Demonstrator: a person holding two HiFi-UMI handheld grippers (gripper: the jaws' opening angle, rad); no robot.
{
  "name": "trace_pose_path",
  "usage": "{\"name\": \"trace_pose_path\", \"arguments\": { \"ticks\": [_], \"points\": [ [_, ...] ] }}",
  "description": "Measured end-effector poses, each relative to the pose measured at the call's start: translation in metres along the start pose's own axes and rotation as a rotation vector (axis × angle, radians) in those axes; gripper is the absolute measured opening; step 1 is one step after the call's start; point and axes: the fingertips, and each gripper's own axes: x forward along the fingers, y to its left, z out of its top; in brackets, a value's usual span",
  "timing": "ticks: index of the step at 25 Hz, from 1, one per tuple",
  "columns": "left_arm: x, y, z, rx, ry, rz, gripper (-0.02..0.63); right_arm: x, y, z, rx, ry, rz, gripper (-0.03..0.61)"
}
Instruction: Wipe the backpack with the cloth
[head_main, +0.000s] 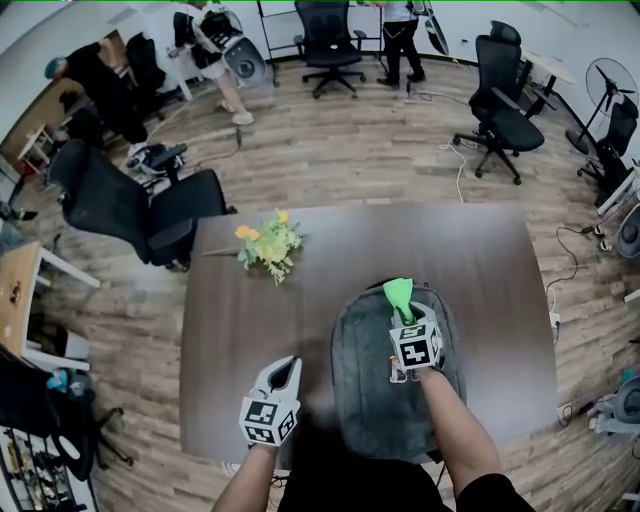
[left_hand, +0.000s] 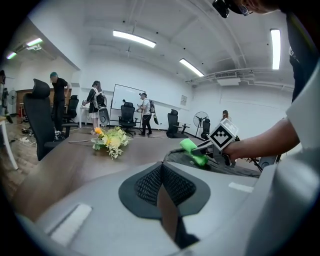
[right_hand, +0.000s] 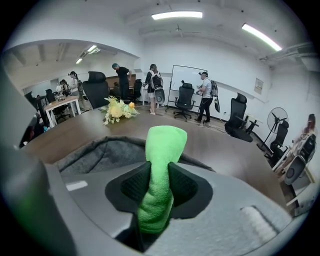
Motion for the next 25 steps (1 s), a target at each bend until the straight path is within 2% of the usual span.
{"name": "trace_pose_path", "arguments": {
  "ticks": [5,13,18,25],
  "points": [
    [0.007,-0.007,-0.008,-0.037,0.002,-0.022,0.020,-0.012,-0.030,-0.010,0.009,0.018,-0.063,0.107],
    [0.009,-0.014,-0.009,-0.035,0.001,-0.041,0.020,-0.030,-0.073,-0.025,0.021,0.027,-0.153,0.107],
    [0.007,-0.019,-0.013,-0.045,0.001,-0.044,0.020,-0.038,-0.090,-0.036,0.039,0.040,-0.181,0.109],
    [0.000,-0.024,-0.010,-0.043,-0.006,-0.034,0.020,-0.049,-0.090,-0.030,0.045,-0.003,-0.174,0.109]
  ]
}}
